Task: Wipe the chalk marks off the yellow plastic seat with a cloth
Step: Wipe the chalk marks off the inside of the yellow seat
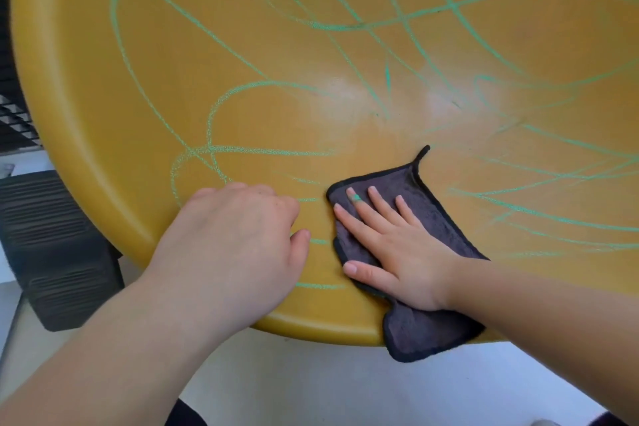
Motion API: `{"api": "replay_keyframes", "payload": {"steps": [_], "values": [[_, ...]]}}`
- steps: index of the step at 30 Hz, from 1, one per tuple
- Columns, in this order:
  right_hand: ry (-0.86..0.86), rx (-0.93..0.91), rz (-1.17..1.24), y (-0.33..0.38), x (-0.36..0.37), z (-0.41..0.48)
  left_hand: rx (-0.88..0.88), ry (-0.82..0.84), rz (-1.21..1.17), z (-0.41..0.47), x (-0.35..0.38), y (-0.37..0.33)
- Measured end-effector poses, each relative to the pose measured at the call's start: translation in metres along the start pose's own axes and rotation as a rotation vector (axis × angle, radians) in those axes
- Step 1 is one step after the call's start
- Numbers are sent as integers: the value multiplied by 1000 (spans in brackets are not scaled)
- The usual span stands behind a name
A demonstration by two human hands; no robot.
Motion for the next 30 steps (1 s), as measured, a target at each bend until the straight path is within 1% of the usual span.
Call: {"api": "replay_keyframes", "payload": {"steps": [3, 5, 6, 9, 11, 12, 14, 16, 18, 21, 24, 26, 28, 30], "values": [[-1, -42, -4, -3, -2, -2, 11, -16, 21, 1, 0, -1], [2, -86, -54, -19, -11, 7, 12, -43, 28, -1, -1, -1], [-8, -79, -84, -31, -18, 17, 11, -54, 34, -2, -2, 0], [-114, 59, -82, -59, -44, 56, 0, -96, 40, -6, -8, 2], [-209, 103, -13, -46, -50, 81, -19, -149, 50, -11, -15, 6], [-238, 91, 23, -31, -49, 89, -34, -194, 59, -14, -21, 10], [-240, 9, 88, 10, -42, 92, -73, -296, 83, -22, -35, 19], [-201, -111, 142, 51, -32, 81, -116, -382, 106, -28, -48, 29], [-154, -208, 177, 82, -25, 63, -168, -420, 133, -31, -54, 40], [-115, -277, 181, 93, -20, 51, -230, -413, 165, -30, -52, 53], [-143, -345, 124, 75, -25, 65, -255, -434, 186, -29, -52, 66], [-204, -264, 86, 41, -35, 84, -270, -467, 193, -30, -54, 74], [-269, -92, 84, 1, -48, 98, -269, -498, 199, -31, -55, 75], [-284, 51, 92, -20, -52, 103, -250, -522, 201, -32, -53, 72]]}}
Point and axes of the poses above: each hand's wrist, its own z-axis towards the middle knuckle, its own x-axis out of the palm, y = z × x, the point moved 10 cm from there along z, towards the middle knuckle, and after that the axes turned 9 degrees about z, right-handed, at the moved point
